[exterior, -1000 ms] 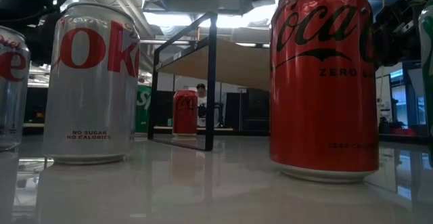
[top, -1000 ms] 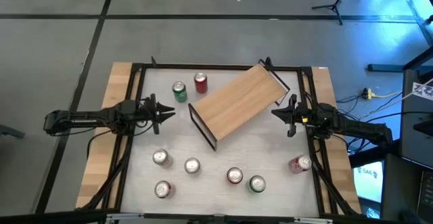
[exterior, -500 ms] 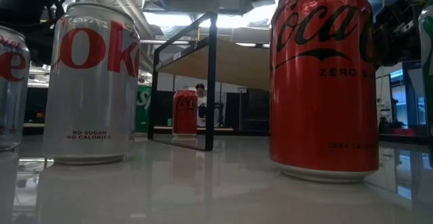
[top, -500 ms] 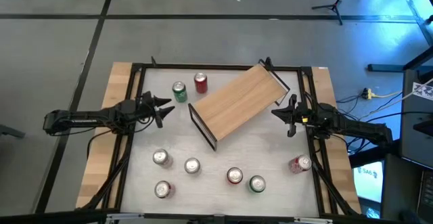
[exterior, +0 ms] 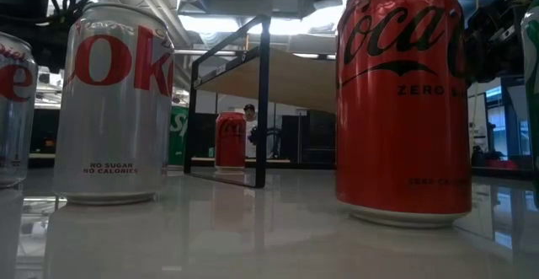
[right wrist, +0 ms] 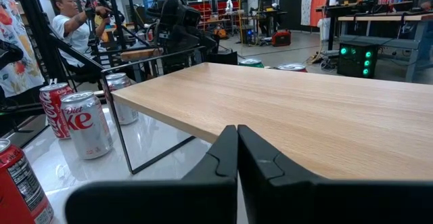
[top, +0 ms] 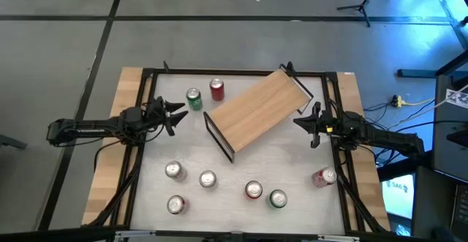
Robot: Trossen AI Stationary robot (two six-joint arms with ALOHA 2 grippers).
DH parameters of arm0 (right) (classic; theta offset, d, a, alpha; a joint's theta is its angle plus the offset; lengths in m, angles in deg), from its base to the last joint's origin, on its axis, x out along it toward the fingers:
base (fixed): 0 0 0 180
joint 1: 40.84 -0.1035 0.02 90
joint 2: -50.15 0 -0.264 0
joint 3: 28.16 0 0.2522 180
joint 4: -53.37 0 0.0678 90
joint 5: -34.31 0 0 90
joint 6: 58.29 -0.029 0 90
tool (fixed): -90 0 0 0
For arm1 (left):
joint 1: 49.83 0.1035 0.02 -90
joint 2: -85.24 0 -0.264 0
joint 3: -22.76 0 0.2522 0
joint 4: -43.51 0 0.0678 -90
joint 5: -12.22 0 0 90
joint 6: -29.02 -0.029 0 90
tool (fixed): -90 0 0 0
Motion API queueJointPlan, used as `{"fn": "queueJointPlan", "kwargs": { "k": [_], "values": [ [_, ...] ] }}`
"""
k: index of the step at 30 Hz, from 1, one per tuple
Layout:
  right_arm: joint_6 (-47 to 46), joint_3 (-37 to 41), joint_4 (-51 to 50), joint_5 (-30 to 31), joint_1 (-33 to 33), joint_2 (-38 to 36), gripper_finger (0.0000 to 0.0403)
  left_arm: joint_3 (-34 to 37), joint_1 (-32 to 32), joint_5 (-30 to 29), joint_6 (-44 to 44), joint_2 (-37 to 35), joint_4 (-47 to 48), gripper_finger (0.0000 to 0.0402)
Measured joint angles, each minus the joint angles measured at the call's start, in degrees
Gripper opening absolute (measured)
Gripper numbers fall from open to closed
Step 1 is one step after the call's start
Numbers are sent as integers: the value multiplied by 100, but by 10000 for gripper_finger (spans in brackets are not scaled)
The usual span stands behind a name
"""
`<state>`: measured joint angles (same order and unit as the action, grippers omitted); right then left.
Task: Place canned beverage on shelf
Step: Put the left silver soda can on the shelf
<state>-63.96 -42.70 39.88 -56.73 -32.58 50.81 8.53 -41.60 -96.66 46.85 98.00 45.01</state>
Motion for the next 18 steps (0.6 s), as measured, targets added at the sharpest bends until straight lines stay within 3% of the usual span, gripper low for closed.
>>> {"fn": "queueJointPlan", "kwargs": {
  "k": [9,18],
  "values": [
    [0,-2,0,0,0,-2,1,0,0,4,2,0,-49,221],
    [0,-2,0,0,0,-1,1,0,-2,-101,160,0,-47,322]
  ]
}}
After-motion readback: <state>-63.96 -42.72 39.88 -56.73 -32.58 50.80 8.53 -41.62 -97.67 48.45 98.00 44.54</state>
